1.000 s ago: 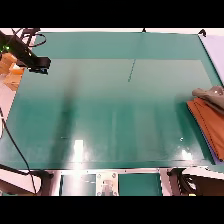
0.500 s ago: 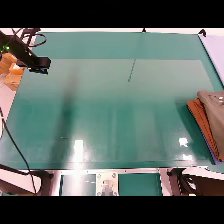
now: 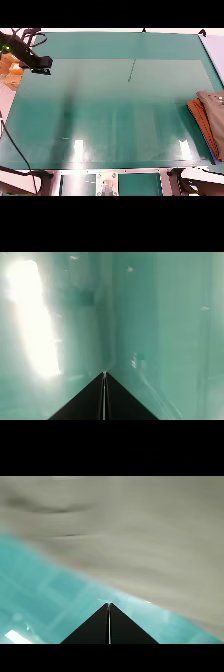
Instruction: Fold the shirts.
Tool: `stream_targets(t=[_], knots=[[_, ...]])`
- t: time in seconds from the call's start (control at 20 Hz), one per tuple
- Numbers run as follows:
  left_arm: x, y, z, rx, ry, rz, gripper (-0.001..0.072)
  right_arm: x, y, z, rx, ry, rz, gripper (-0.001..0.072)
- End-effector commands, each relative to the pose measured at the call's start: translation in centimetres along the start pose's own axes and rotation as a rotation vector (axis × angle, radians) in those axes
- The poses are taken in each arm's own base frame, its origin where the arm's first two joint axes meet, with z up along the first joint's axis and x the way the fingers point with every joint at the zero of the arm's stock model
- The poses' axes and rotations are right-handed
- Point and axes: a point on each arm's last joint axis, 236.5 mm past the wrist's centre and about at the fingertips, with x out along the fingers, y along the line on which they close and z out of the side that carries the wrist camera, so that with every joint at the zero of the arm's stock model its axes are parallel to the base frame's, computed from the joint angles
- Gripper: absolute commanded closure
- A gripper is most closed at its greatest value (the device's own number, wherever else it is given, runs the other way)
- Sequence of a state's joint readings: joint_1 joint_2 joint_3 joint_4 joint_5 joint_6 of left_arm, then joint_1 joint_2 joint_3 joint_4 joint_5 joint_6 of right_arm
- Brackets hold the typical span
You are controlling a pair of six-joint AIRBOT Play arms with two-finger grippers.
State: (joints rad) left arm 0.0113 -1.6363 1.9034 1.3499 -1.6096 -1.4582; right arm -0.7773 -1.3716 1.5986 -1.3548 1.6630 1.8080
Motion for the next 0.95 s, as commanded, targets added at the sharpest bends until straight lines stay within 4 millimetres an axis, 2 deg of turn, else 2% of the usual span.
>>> stream_targets(t=[0.0,0.1,0.15,0.25,0.3,0.35,0.45,0.6,0.9], knots=[[-0.3,-3.3,-2.7,0.018,0.026,-0.05,0.0681,1.0,9.0,-3.4,-0.252,-0.052,0.113,0.0695],[-0.1,-4.8,-5.7,0.033,0.034,-0.058,0.068,3.5,11.3,-8.5,-0.386,-0.01,0.127,0.0694],[0.0,-5.3,-7.5,0.026,0.047,-0.062,0.068,4.7,11.6,-11.4,-0.443,0.017,0.131,0.0695],[0.5,-5.8,-11.8,0.016,0.081,-0.072,0.068,7.1,11.3,-17.3,-0.552,0.063,0.136,0.0694],[0.8,-5.9,-13.4,0.009,0.083,-0.076,0.0681,8.1,10.9,-19.8,-0.594,0.075,0.142,0.0694],[1.0,-5.8,-14.6,0.004,0.081,-0.074,0.0681,8.7,10.6,-21.4,-0.621,0.082,0.15,0.0694],[1.3,-5.8,-15.8,0.012,0.074,-0.073,0.0679,9.2,10.6,-23.2,-0.661,0.079,0.17,0.0695],[1.1,-5.9,-16.3,0.002,0.091,-0.074,0.068,9.0,10.5,-25.0,-0.684,0.14,0.174,0.0694],[1.2,-5.9,-15.8,0.003,0.069,-0.075,0.068,9.0,10.4,-25.0,-0.681,0.139,0.174,0.0694]])
